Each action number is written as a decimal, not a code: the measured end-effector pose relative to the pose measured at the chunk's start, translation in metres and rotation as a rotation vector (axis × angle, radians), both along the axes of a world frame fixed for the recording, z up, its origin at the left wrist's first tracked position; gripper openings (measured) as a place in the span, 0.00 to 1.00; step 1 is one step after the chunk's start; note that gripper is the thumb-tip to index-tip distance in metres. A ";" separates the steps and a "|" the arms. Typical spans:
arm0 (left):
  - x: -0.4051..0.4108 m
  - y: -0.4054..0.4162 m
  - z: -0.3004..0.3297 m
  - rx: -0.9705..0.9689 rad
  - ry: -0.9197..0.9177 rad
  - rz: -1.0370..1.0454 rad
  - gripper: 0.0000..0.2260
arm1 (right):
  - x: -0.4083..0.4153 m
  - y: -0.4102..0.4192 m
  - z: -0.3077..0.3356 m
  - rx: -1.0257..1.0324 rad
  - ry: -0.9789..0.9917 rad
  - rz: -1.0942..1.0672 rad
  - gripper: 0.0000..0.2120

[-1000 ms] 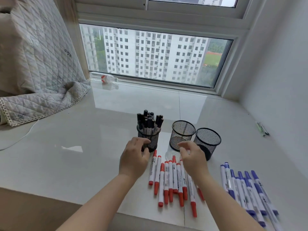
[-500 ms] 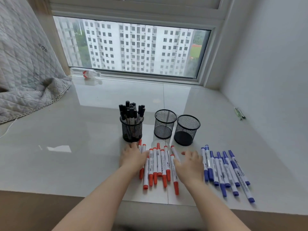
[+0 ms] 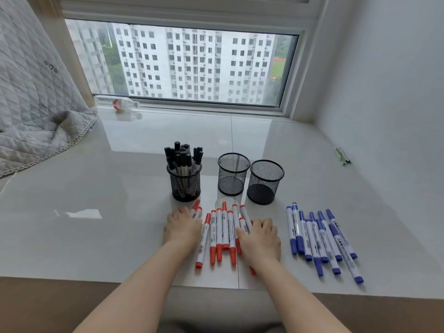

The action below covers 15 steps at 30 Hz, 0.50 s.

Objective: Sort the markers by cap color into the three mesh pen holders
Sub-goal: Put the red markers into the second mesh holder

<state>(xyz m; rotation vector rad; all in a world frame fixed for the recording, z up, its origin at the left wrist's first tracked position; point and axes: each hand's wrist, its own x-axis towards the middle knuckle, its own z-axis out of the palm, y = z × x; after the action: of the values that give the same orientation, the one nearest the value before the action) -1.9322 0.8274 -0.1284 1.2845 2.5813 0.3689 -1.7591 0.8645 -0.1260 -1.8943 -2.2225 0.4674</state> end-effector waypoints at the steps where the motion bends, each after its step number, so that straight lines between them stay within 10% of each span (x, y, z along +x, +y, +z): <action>1: -0.001 -0.002 0.001 0.017 -0.013 0.015 0.17 | 0.000 0.000 -0.001 0.010 0.002 -0.003 0.25; 15: -0.007 -0.015 0.004 0.179 0.005 0.046 0.13 | -0.021 0.010 0.000 -0.020 -0.056 -0.031 0.27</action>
<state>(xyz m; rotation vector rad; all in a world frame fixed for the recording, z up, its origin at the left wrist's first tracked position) -1.9389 0.8121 -0.1247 1.2844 2.6362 0.6184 -1.7803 0.8741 -0.1259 -1.9725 -2.2275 0.4385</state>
